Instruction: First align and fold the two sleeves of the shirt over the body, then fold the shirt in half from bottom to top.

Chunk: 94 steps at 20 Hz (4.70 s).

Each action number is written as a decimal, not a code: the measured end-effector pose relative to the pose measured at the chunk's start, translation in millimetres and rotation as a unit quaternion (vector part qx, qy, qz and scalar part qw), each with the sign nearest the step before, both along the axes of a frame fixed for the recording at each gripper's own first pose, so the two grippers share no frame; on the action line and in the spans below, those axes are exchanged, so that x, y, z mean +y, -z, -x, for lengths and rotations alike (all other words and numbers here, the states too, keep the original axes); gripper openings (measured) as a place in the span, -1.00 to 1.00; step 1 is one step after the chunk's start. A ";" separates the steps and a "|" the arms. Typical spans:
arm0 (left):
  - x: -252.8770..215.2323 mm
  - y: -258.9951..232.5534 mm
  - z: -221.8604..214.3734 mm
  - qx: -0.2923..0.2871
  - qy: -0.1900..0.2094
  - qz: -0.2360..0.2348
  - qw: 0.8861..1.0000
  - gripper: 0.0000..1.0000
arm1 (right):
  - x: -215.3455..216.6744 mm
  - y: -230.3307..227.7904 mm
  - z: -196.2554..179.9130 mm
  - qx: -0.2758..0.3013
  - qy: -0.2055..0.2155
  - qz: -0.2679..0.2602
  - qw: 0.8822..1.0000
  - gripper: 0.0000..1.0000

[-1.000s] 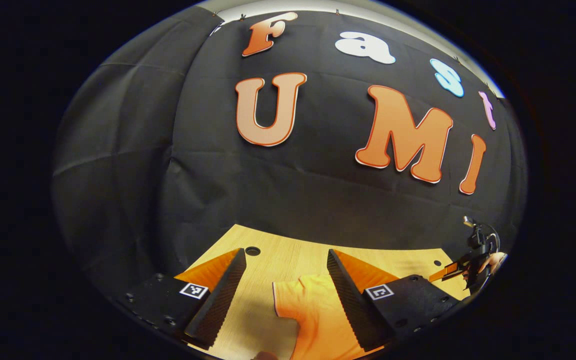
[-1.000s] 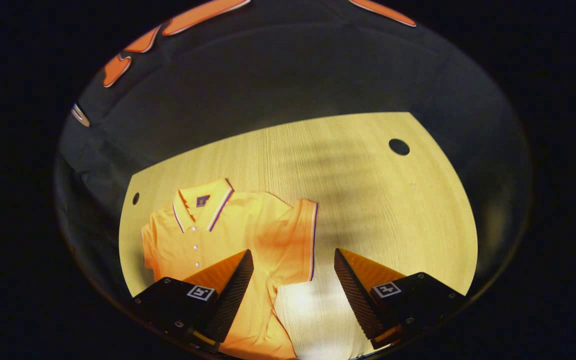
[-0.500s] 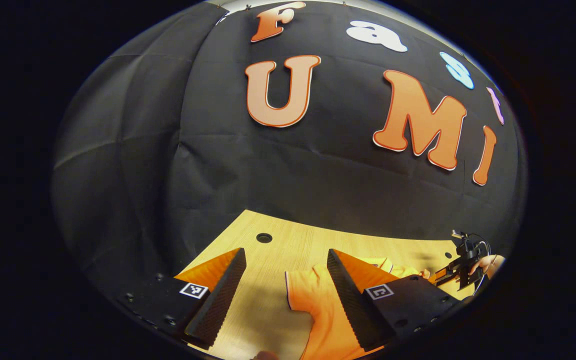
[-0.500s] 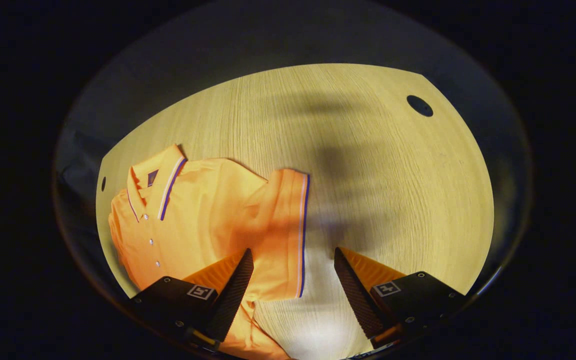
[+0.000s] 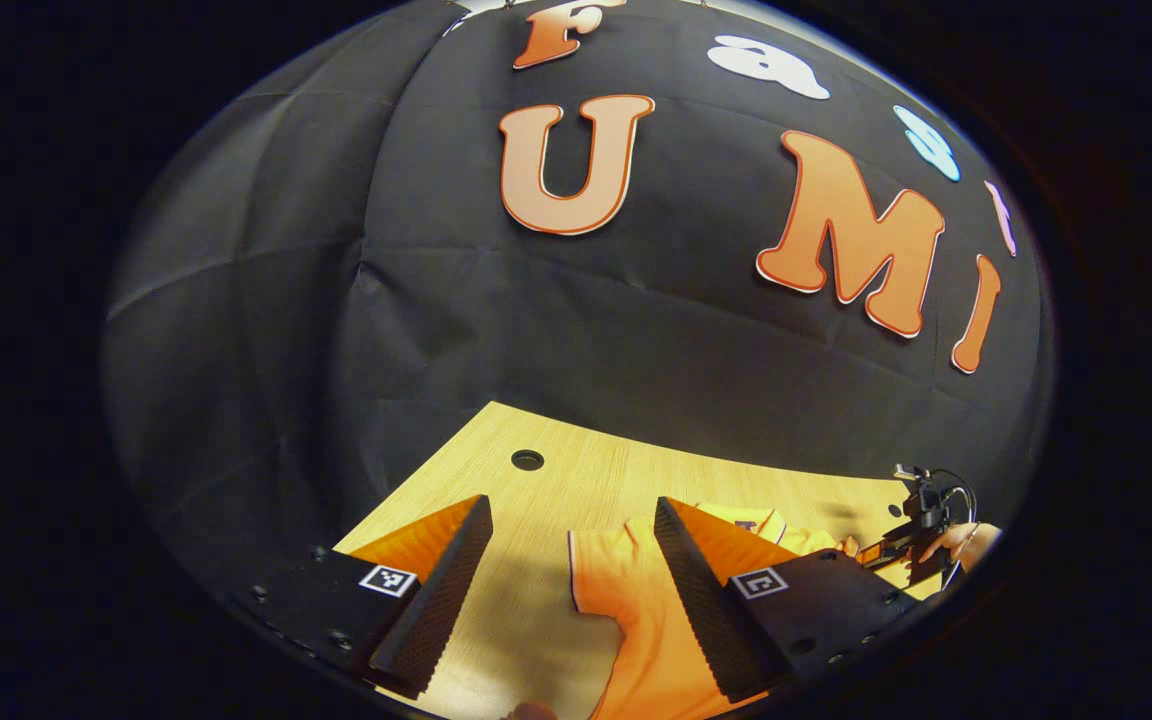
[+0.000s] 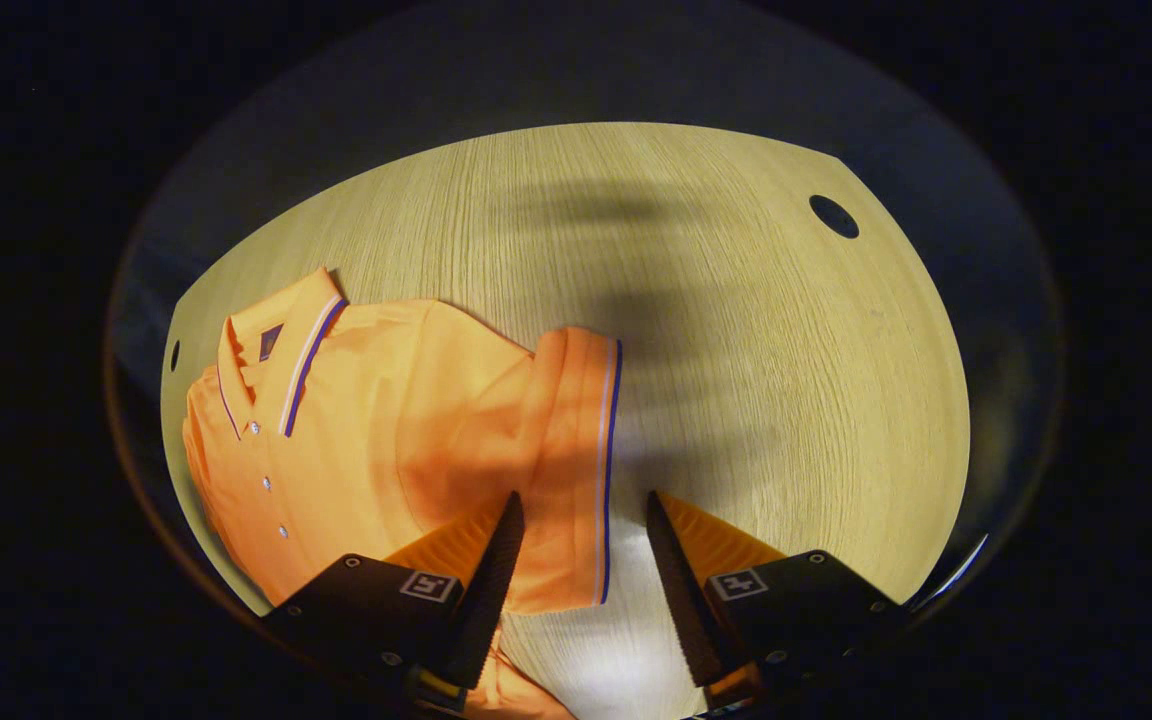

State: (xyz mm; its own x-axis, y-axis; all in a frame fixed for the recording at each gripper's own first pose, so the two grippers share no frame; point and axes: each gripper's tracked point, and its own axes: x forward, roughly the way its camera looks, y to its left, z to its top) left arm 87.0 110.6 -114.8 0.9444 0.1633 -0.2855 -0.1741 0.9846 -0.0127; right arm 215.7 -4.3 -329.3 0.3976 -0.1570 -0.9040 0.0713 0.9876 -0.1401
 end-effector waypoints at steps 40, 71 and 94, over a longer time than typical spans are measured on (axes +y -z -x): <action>96.6 -18.7 40.0 -0.010 0.032 0.016 0.999 0.96 | 217.4 -63.1 51.9 -0.098 -0.140 0.028 0.985 -0.85; -2.5 203.5 -96.7 0.376 0.030 0.116 0.919 0.96 | 148.1 -156.1 107.4 -0.190 -0.175 -0.120 0.959 0.98; -11.0 257.0 -120.2 0.451 0.045 -0.030 0.891 -0.95 | 67.7 -125.7 101.6 -0.155 -0.115 -0.193 0.962 0.97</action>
State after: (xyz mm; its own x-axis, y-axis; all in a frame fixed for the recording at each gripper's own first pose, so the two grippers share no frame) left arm 207.2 99.7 -371.8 0.3457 0.1389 -0.9280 -0.0078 0.9894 0.1451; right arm 114.1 63.4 -203.6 0.6411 0.2899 -0.7106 -0.1750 0.9567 0.2325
